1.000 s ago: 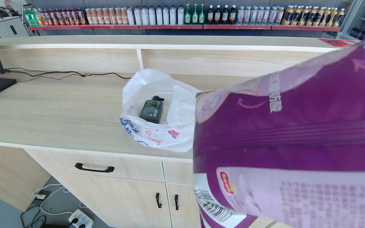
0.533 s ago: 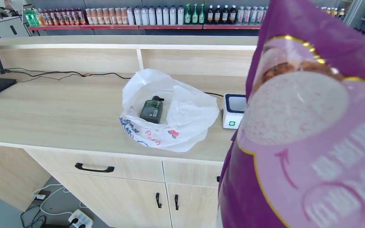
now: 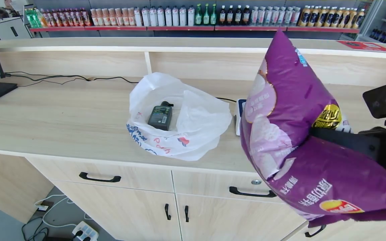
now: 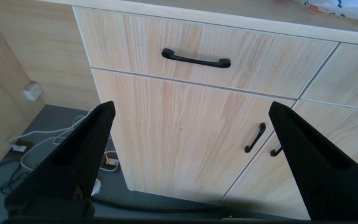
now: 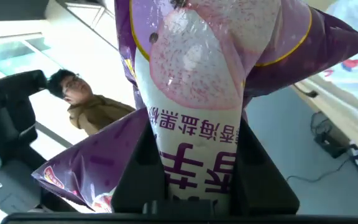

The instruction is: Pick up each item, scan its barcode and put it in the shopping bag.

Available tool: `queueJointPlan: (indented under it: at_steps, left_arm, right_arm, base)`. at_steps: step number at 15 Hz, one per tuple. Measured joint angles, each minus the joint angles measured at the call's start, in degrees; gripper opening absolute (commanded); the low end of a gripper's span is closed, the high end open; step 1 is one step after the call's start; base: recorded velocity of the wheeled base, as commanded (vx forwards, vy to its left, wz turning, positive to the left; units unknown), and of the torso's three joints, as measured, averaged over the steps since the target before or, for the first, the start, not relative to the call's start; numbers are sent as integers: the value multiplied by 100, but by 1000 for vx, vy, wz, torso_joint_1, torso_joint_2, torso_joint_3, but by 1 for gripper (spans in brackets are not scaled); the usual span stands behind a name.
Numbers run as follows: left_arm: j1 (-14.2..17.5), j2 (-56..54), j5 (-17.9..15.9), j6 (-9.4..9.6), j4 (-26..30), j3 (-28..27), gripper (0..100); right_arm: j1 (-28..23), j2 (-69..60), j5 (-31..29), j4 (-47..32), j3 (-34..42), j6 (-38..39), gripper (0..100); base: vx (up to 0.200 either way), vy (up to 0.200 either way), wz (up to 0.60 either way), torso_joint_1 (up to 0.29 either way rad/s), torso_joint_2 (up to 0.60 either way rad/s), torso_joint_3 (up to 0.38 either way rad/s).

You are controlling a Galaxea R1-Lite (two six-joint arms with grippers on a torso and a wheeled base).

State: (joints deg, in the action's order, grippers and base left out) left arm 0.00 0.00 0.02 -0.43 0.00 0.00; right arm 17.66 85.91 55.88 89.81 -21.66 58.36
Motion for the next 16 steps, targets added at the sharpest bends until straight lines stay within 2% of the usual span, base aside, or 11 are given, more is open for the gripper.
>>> queueJointPlan:
  at_steps: [2, 6, 9, 10, 12, 13, 16]
  left_arm:
    - [0, 0, -2, 0, 0, 0, 100]
    - [0, 0, -2, 0, 0, 0, 100]
    - [0, 0, -2, 0, 0, 0, 100]
    - [0, 0, -2, 0, 0, 0, 100]
    - [-2, 0, -2, 0, 0, 0, 100]
    - [-2, 0, -2, 0, 0, 0, 100]
    - [-2, 0, -2, 0, 0, 0, 100]
  right_arm:
    - [-260, 251, 4, -46, -195, -224, 0]
    - [-568, -18, 1, -1374, -1003, -351, 0]
    - [-651, -157, -2, -1665, -1307, -918, 0]
    - [-660, -149, -2, -1690, -1303, -1530, 0]
    - [-745, 63, -22, -1708, -1268, -3222, 0]
    - [-786, 202, -150, -1719, -1320, -3721, 0]
    - [-706, 491, -1174, -1720, -1563, -4274, 0]
  base:
    - [0, 0, 0, 0, 0, 0]
    - [0, 0, 0, 0, 0, 0]
    - [0, 0, 0, 0, 0, 0]
    - [0, 0, 0, 0, 0, 0]
    - [0, 0, 0, 0, 0, 0]
    - [0, 0, 0, 0, 0, 0]
    - [0, 0, 0, 0, 0, 0]
